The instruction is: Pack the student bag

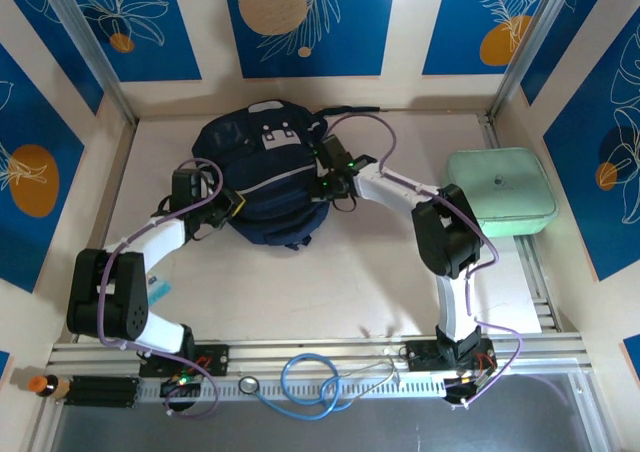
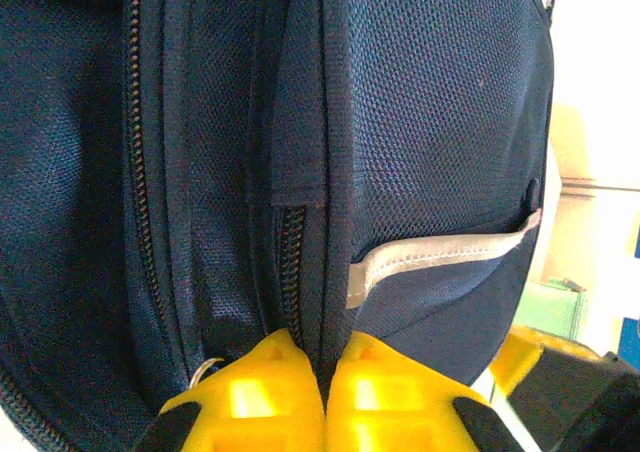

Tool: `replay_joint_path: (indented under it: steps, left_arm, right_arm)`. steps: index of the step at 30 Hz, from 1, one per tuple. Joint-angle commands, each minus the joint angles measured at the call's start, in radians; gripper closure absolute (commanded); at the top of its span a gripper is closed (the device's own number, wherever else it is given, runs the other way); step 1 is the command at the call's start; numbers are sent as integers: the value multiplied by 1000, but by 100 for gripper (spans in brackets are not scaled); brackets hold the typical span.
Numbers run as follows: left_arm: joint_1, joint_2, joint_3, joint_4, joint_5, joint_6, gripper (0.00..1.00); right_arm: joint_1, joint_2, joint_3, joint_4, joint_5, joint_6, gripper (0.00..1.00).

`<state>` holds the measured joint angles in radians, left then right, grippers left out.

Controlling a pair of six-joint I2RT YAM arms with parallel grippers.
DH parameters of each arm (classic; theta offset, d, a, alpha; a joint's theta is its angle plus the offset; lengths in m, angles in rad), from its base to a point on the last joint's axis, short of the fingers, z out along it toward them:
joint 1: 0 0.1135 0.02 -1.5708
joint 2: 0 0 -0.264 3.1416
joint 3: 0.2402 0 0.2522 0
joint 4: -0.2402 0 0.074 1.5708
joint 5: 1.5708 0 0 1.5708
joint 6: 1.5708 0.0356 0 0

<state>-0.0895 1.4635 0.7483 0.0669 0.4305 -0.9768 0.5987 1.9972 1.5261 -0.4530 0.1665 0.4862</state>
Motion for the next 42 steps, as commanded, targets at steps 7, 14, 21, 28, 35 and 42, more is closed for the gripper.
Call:
replay_joint_path:
  steps: [7,14,21,28,35,42]
  left_arm:
    - [-1,34,88,-17,41,94,100]
    - [0,127,195,-55,5,137,91]
    - [2,63,185,-139,-171,162,56]
    - [-3,-58,82,-155,-110,98,49]
    - [-21,-25,57,-59,-10,19,49]
    - [-22,73,93,21,10,-11,52]
  right_arm:
    - [50,-153,-170,-51,64,-15,100]
    - [170,-255,-308,122,-176,-82,100]
    - [221,-159,-203,217,-269,-10,100]
    - [233,-15,2,216,-320,1,100]
    - [245,5,34,203,-329,-16,100]
    - [273,0,28,148,-258,-65,100]
